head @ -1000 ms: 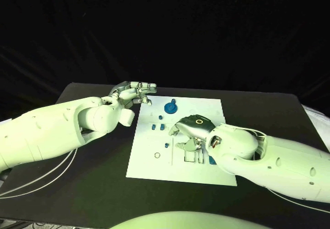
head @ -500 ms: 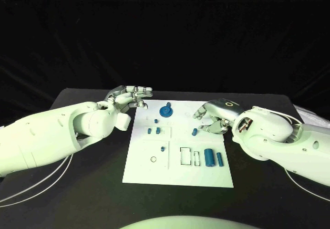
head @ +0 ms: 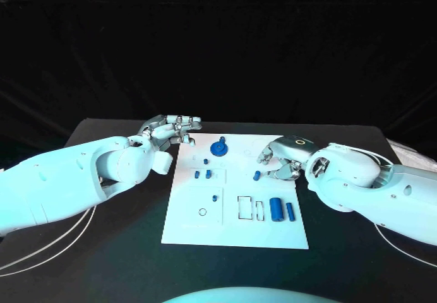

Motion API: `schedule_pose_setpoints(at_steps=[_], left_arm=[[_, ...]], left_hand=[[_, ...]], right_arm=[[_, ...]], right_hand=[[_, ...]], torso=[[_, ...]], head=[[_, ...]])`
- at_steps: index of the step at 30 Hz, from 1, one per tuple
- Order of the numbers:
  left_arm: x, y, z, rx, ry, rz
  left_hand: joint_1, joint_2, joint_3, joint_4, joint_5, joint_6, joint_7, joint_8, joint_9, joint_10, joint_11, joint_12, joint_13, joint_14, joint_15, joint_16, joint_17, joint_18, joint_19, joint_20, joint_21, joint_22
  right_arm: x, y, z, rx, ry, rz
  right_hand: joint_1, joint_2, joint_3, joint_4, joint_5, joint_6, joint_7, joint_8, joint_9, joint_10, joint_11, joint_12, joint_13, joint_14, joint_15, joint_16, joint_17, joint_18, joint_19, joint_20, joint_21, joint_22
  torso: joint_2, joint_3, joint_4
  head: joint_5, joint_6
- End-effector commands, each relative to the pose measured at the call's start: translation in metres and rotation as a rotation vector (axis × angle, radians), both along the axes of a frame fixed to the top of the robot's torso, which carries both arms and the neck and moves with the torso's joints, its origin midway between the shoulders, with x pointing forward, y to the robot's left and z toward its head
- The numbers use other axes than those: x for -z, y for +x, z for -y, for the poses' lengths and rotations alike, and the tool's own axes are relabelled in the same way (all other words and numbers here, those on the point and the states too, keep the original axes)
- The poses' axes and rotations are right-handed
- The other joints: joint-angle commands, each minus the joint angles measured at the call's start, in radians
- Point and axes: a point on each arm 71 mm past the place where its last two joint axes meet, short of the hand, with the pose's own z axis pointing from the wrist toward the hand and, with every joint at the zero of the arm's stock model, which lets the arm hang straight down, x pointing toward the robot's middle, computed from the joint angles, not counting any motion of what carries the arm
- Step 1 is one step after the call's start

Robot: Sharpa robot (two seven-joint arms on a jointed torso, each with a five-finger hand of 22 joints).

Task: Assemble the parts on the task board

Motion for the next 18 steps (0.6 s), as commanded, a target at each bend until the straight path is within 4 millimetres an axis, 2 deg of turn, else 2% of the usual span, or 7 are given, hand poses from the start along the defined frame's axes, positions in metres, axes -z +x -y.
schedule_pose_setpoints(at_steps=[1,6,18], left_arm=[[-0.001,0.000,0.002,0.017,-0.006,0.008],[-0.001,0.000,0.002,0.018,-0.007,0.007],[0.000,0.000,0.002,0.019,-0.006,0.006]], left_hand=[[-0.006,0.002,0.001,0.000,0.005,-0.006,0.000,-0.002,-0.001,-0.005,0.000,0.005,-0.001,0.003,0.002,0.005,-0.001,0.011,0.005,0.004,-0.006,-0.001],[-0.006,0.002,0.001,0.000,0.005,-0.006,-0.001,-0.002,-0.001,-0.005,0.000,0.006,-0.001,0.003,0.002,0.005,-0.002,0.011,0.005,0.004,-0.006,-0.001],[-0.006,0.002,0.001,0.000,0.005,-0.006,-0.001,-0.002,-0.001,-0.005,0.000,0.006,-0.001,0.003,0.002,0.005,-0.002,0.011,0.005,0.004,-0.006,-0.001]], right_arm=[[0.009,-0.002,-0.005,-0.038,-0.043,-0.048],[0.013,-0.002,-0.012,-0.057,-0.047,-0.062],[0.018,0.000,-0.023,-0.075,-0.034,-0.046]], right_hand=[[0.004,0.014,-0.001,-0.001,-0.002,0.013,0.000,0.006,0.001,0.014,-0.002,0.006,0.001,0.012,-0.004,-0.005,-0.004,0.006,0.009,-0.003,0.007,0.005],[0.007,0.021,0.004,-0.001,-0.001,0.022,0.001,0.007,0.002,0.024,-0.003,0.008,0.000,0.012,-0.006,-0.006,-0.006,0.006,0.012,-0.004,0.008,0.007],[0.001,0.041,0.023,0.009,0.000,0.059,0.001,0.016,0.006,0.057,-0.007,0.009,-0.003,0.015,-0.009,-0.004,-0.005,0.004,0.019,-0.008,0.012,0.012]], torso=[[0.000,0.0000,-0.0010],[0.001,-0.0012,0.0013],[0.000,-0.0008,-0.0003]], head=[[0.003,-0.002],[0.002,-0.003],[0.006,-0.005]])
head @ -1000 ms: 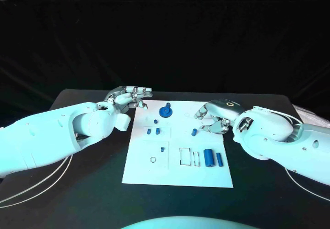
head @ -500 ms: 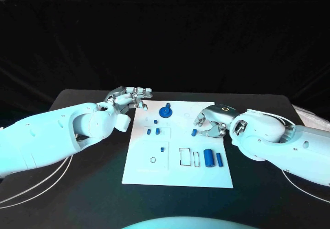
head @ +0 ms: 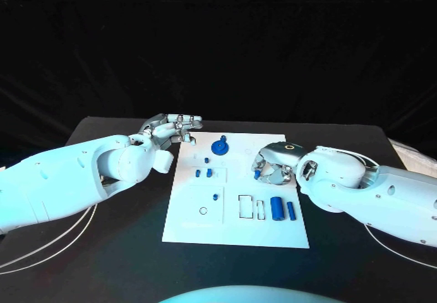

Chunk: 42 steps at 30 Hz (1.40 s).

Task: Assemble the parts on the task board

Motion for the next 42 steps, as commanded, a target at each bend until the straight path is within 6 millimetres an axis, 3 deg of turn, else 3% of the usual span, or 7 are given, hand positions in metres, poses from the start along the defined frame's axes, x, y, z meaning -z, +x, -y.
schedule_pose_setpoints(at_steps=[1,12,25,31,36,42], left_arm=[[-0.001,0.000,0.002,0.019,-0.007,0.007],[-0.001,-0.001,0.002,0.025,-0.009,0.006],[-0.001,-0.001,0.001,0.025,-0.008,0.004],[-0.001,-0.001,0.001,0.026,-0.008,0.003],[0.000,-0.001,0.000,0.023,-0.006,0.002],[0.000,-0.001,0.001,0.024,-0.007,0.002]], left_hand=[[-0.006,0.002,0.001,0.000,0.005,-0.006,0.000,-0.002,-0.001,-0.005,0.000,0.006,-0.001,0.003,0.002,0.005,-0.002,0.011,0.005,0.004,-0.006,-0.001],[-0.006,0.002,0.001,-0.001,0.005,-0.007,-0.001,-0.001,-0.001,-0.006,0.000,0.007,-0.002,0.003,0.002,0.006,-0.003,0.011,0.005,0.004,-0.007,-0.002],[-0.006,0.002,0.001,-0.001,0.005,-0.007,-0.001,-0.001,-0.001,-0.006,0.000,0.007,-0.002,0.003,0.002,0.006,-0.003,0.011,0.005,0.004,-0.007,-0.002],[-0.006,0.002,0.001,-0.001,0.005,-0.007,-0.001,-0.001,-0.001,-0.006,0.000,0.007,-0.002,0.003,0.002,0.006,-0.003,0.011,0.005,0.004,-0.007,-0.002],[-0.006,0.002,0.001,-0.001,0.005,-0.007,-0.001,-0.001,-0.001,-0.007,0.000,0.008,-0.002,0.003,0.002,0.006,-0.003,0.011,0.005,0.004,-0.007,-0.003],[-0.006,0.002,0.001,-0.001,0.005,-0.007,-0.001,-0.001,-0.001,-0.007,0.000,0.008,-0.002,0.003,0.002,0.006,-0.003,0.011,0.005,0.004,-0.007,-0.003]], right_arm=[[0.003,-0.001,-0.004,-0.025,-0.005,0.012],[0.005,0.001,-0.005,-0.007,-0.041,0.059],[0.001,-0.002,-0.007,-0.017,-0.046,0.121],[-0.010,-0.007,0.000,0.006,0.071,0.110],[-0.023,-0.012,0.007,0.028,0.179,0.088],[-0.034,-0.022,0.001,0.008,0.253,0.057]], right_hand=[[-0.001,0.012,0.010,0.001,-0.001,0.010,-0.001,0.003,0.001,0.012,-0.001,0.005,-0.002,0.015,-0.009,-0.003,0.001,0.004,0.007,0.001,0.005,0.003],[0.023,0.055,0.073,-0.004,-0.040,0.078,-0.015,0.031,0.014,0.093,-0.019,0.016,0.002,0.030,-0.020,0.040,0.048,-0.008,0.038,-0.008,0.053,0.078],[0.035,0.056,0.100,-0.026,-0.047,0.104,-0.020,0.048,0.026,0.139,-0.031,0.017,0.005,0.034,-0.032,0.065,0.075,-0.018,0.061,-0.019,0.095,0.145],[0.032,0.048,0.104,-0.031,-0.048,0.098,-0.014,0.045,0.026,0.136,-0.027,0.006,0.003,0.033,-0.030,0.065,0.073,-0.019,0.061,-0.020,0.099,0.149],[0.031,0.047,0.107,-0.032,-0.048,0.094,-0.012,0.043,0.026,0.133,-0.025,0.002,0.003,0.033,-0.029,0.067,0.075,-0.020,0.062,-0.019,0.101,0.152],[0.031,0.047,0.108,-0.032,-0.048,0.094,-0.011,0.042,0.026,0.133,-0.024,0.000,0.003,0.033,-0.029,0.068,0.075,-0.020,0.062,-0.019,0.102,0.153]], torso=[[0.000,-0.0002,-0.0001],[-0.001,-0.0008,-0.0005],[-0.001,0.0002,-0.0004],[-0.002,-0.0010,0.0007],[-0.003,0.0001,-0.0045],[-0.003,-0.0017,-0.0035]], head=[[0.001,0.000],[0.003,-0.002],[0.002,-0.004],[0.001,-0.004],[0.006,-0.002],[0.004,-0.001]])
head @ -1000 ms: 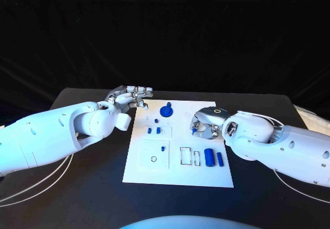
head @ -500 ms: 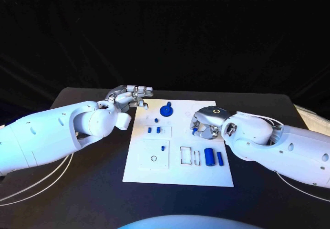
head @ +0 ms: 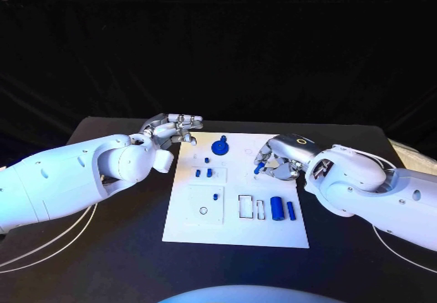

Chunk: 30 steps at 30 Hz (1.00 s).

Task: Assemble the parts on the task board

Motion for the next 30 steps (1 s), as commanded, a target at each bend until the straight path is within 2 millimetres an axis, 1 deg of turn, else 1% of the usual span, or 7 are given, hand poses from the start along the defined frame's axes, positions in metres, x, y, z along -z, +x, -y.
schedule_pose_setpoints(at_steps=[1,5,11,16,18,23,30], left_arm=[[-0.001,-0.001,0.002,0.020,-0.007,0.006],[-0.001,-0.001,0.003,0.022,-0.008,0.006],[-0.001,-0.001,0.005,0.024,-0.009,0.006],[-0.001,-0.001,0.007,0.025,-0.009,0.007],[-0.001,-0.001,0.007,0.026,-0.010,0.007],[-0.001,-0.001,0.008,0.027,-0.010,0.006],[-0.001,-0.001,0.008,0.029,-0.010,0.004]], left_hand=[[-0.006,0.002,0.000,-0.001,0.005,-0.008,0.000,-0.001,-0.001,-0.007,0.000,0.004,-0.001,0.003,0.002,0.006,-0.001,0.011,0.005,0.004,-0.003,-0.002],[-0.006,0.002,0.000,-0.001,0.005,-0.008,0.000,-0.001,-0.001,-0.007,0.000,0.004,-0.001,0.003,0.002,0.006,-0.001,0.011,0.005,0.004,-0.003,-0.002],[-0.007,0.003,0.001,-0.001,0.005,-0.008,0.000,0.000,-0.001,-0.008,0.000,0.005,-0.001,0.003,0.002,0.006,-0.002,0.011,0.005,0.004,-0.004,-0.002],[-0.007,0.003,0.001,-0.001,0.005,-0.008,0.000,0.000,-0.001,-0.008,0.000,0.005,-0.001,0.003,0.002,0.006,-0.002,0.011,0.005,0.004,-0.004,-0.002],[-0.007,0.003,0.001,-0.001,0.005,-0.008,0.000,0.000,-0.001,-0.008,0.000,0.005,-0.001,0.003,0.002,0.006,-0.002,0.011,0.005,0.004,-0.004,-0.002],[-0.007,0.003,0.001,-0.001,0.005,-0.008,0.000,0.000,-0.001,-0.008,0.000,0.005,-0.001,0.003,0.002,0.006,-0.002,0.011,0.005,0.004,-0.004,-0.002],[-0.007,0.003,0.001,-0.001,0.005,-0.008,0.000,0.000,-0.001,-0.008,0.000,0.005,-0.001,0.003,0.002,0.006,-0.002,0.011,0.005,0.004,-0.004,-0.002]], right_arm=[[-0.005,-0.005,-0.007,-0.016,0.099,-0.032],[-0.005,-0.012,-0.027,-0.070,0.122,-0.057],[-0.001,-0.032,-0.064,-0.180,0.141,-0.077],[0.008,-0.044,-0.092,-0.262,0.134,-0.081],[0.013,-0.045,-0.098,-0.279,0.128,-0.079],[0.027,-0.046,-0.107,-0.299,0.109,-0.090],[0.042,-0.043,-0.113,-0.305,0.059,-0.106]], right_hand=[[0.006,0.002,0.005,0.000,0.002,-0.001,0.006,-0.003,0.000,0.029,-0.024,-0.001,-0.001,0.037,-0.004,0.004,0.002,-0.020,0.005,-0.001,0.006,0.001],[0.007,0.004,0.008,0.000,0.003,-0.002,0.007,-0.004,0.000,0.029,-0.023,-0.003,-0.001,0.037,-0.003,0.006,0.003,-0.019,0.005,-0.001,0.006,0.000],[0.008,0.006,0.010,-0.001,0.004,-0.004,0.008,-0.004,0.000,0.029,-0.022,-0.005,-0.001,0.036,-0.003,0.005,0.002,-0.019,0.003,-0.001,0.005,-0.002],[0.008,0.007,0.011,-0.001,0.005,-0.004,0.008,-0.005,0.000,0.029,-0.022,-0.006,-0.001,0.036,-0.003,0.005,0.001,-0.018,0.003,-0.001,0.004,-0.004],[0.007,0.007,0.013,-0.002,0.006,-0.006,0.009,-0.006,0.000,0.028,-0.021,-0.008,-0.001,0.036,-0.002,0.006,0.002,-0.018,0.002,0.000,0.005,-0.004],[0.008,0.008,0.015,-0.003,0.008,-0.007,0.010,-0.006,0.000,0.027,-0.020,-0.009,-0.001,0.036,-0.001,0.007,0.002,-0.018,0.002,0.000,0.005,-0.004],[0.008,0.009,0.015,-0.003,0.009,-0.008,0.010,-0.007,0.000,0.027,-0.020,-0.010,-0.001,0.036,-0.001,0.006,0.001,-0.018,0.001,0.000,0.004,-0.005]], torso=[[0.000,-0.0012,0.0012],[0.000,-0.0017,0.0021],[0.002,-0.0021,0.0057],[0.000,-0.0027,0.0021],[0.001,-0.0036,0.0021],[0.001,-0.0006,0.0024],[0.002,-0.0016,0.0038]], head=[[-0.001,0.000],[0.004,0.001],[0.014,-0.005],[0.023,-0.008],[0.025,-0.006],[0.025,-0.009],[0.025,-0.012]])
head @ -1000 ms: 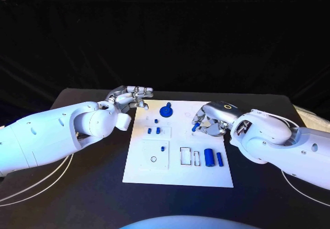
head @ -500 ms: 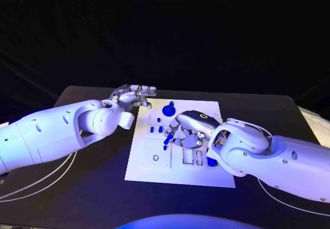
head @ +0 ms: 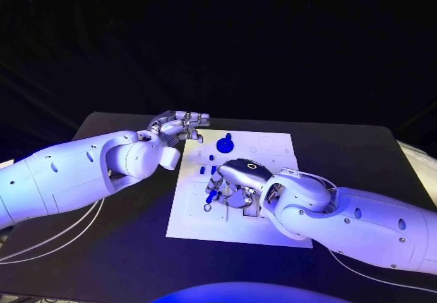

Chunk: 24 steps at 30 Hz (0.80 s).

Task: Assemble the parts on the task board

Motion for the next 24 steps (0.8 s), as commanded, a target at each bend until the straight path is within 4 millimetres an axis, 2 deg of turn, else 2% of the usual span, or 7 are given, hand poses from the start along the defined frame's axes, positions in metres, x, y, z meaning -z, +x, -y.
schedule_pose_setpoints(at_steps=[1,15,19,24], left_arm=[[-0.001,-0.001,0.003,0.019,-0.006,0.005],[-0.001,-0.001,0.005,0.023,-0.008,0.004],[-0.001,0.000,0.005,0.025,-0.008,0.004],[0.000,0.000,0.006,0.026,-0.009,0.004]], left_hand=[[-0.007,0.003,0.001,-0.001,0.005,-0.008,0.000,0.000,-0.001,-0.008,0.000,0.005,-0.001,0.003,0.002,0.006,-0.001,0.011,0.005,0.004,-0.004,-0.001],[-0.007,0.003,0.001,-0.001,0.005,-0.008,0.000,0.000,-0.001,-0.008,0.000,0.005,-0.001,0.003,0.002,0.006,-0.001,0.011,0.005,0.004,-0.004,-0.001],[-0.007,0.003,0.001,-0.001,0.005,-0.008,0.000,0.000,-0.001,-0.008,0.000,0.005,-0.001,0.003,0.002,0.006,-0.001,0.011,0.005,0.004,-0.004,-0.001],[-0.007,0.003,0.001,-0.001,0.005,-0.008,0.000,0.000,-0.001,-0.008,0.000,0.005,-0.001,0.003,0.002,0.006,-0.001,0.011,0.005,0.004,-0.004,-0.001]], right_arm=[[0.005,0.000,-0.002,-0.036,-0.053,0.026],[0.012,-0.002,-0.009,-0.059,-0.079,0.016],[0.014,-0.003,-0.009,-0.061,-0.082,0.014],[0.016,-0.002,-0.009,-0.059,-0.098,0.014]], right_hand=[[0.007,0.009,0.005,0.001,0.002,0.000,0.006,-0.003,0.000,0.027,-0.020,0.002,0.001,0.036,-0.001,0.006,-0.001,-0.018,0.001,0.000,0.004,-0.001],[0.006,0.010,0.006,0.001,0.003,0.000,0.006,-0.003,0.000,0.028,-0.020,0.002,0.001,0.036,-0.001,0.007,0.001,-0.018,0.001,0.000,0.005,0.000],[0.006,0.010,0.006,0.001,0.003,0.000,0.006,-0.003,0.001,0.028,-0.020,0.001,0.001,0.036,-0.001,0.007,0.000,-0.018,0.001,0.000,0.005,0.000],[0.006,0.010,0.006,0.001,0.003,0.000,0.006,-0.003,0.001,0.028,-0.020,0.001,0.001,0.036,-0.001,0.007,0.000,-0.018,0.001,0.000,0.005,0.000]], torso=[[0.000,0.0000,0.0000],[0.000,0.0006,0.0004],[0.000,-0.0008,-0.0004],[0.000,-0.0006,-0.0010]], head=[[0.001,-0.003],[0.004,-0.009],[0.005,-0.010],[0.005,-0.012]])
